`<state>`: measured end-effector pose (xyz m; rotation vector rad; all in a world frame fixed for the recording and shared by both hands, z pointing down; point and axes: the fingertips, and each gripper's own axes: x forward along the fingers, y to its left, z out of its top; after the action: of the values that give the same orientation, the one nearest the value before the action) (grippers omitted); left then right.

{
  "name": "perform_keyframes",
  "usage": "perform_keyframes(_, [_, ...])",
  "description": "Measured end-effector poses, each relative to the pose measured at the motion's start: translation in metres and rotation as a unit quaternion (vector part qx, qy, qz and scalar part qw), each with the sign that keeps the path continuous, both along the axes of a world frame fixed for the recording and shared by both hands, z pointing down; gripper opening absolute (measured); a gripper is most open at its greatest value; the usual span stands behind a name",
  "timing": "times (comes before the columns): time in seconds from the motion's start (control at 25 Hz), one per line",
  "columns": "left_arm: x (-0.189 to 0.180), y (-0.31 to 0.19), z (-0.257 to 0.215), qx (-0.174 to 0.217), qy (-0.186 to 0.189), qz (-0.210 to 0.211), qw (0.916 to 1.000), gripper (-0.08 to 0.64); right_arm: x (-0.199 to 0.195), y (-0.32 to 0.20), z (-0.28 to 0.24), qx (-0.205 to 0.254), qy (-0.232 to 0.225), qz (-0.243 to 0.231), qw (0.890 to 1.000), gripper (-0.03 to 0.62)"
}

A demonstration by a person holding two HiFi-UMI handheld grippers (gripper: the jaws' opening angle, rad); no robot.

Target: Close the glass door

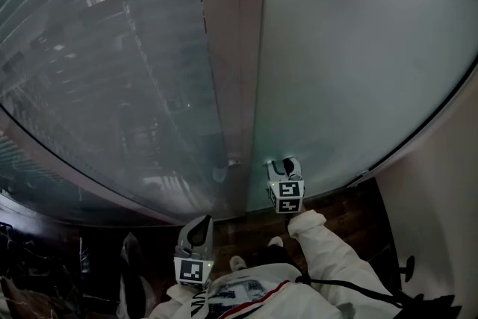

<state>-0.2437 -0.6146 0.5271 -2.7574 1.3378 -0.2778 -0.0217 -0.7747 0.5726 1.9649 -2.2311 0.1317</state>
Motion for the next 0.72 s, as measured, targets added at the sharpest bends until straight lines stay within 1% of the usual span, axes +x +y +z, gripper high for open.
perform_keyframes(0.08, [0.001,0.008,0.001,0.0,0.0,0.005,1.0,-0.002,0.003,0.002,0.001,0.004,0.0,0.002,1.0,0.147])
perform_keyframes(0.24, [0.003,0.017,0.008,-0.015,0.003,0.015,0.9998,-0.002,0.005,0.0,-0.002,0.016,-0.006,0.005,1.0,0.149])
perform_keyframes(0.36, [0.004,0.021,0.009,-0.017,0.009,0.026,0.9995,-0.002,0.003,0.004,-0.002,0.003,0.005,-0.001,1.0,0.154])
perform_keyframes(0.48, [0.008,0.027,0.009,-0.02,0.017,0.036,0.999,-0.002,0.008,0.029,-0.006,-0.007,0.004,0.0,1.0,0.16])
perform_keyframes(0.56, [0.011,0.029,0.014,-0.029,0.023,0.041,0.9985,-0.002,0.012,0.05,-0.014,0.004,0.003,0.005,1.0,0.146])
perform_keyframes(0.6, [0.013,0.03,0.019,-0.033,0.025,0.045,0.9981,-0.002,0.014,0.061,-0.019,0.012,0.001,0.009,1.0,0.111])
perform_keyframes(0.64, [0.015,0.031,0.023,-0.037,0.025,0.049,0.9978,-0.002,0.017,0.072,-0.025,0.02,-0.002,0.012,1.0,0.094])
perform_keyframes(0.72, [0.022,0.031,0.028,-0.041,0.023,0.058,0.9972,-0.002,0.022,0.091,-0.035,0.028,-0.007,0.015,0.999,0.085])
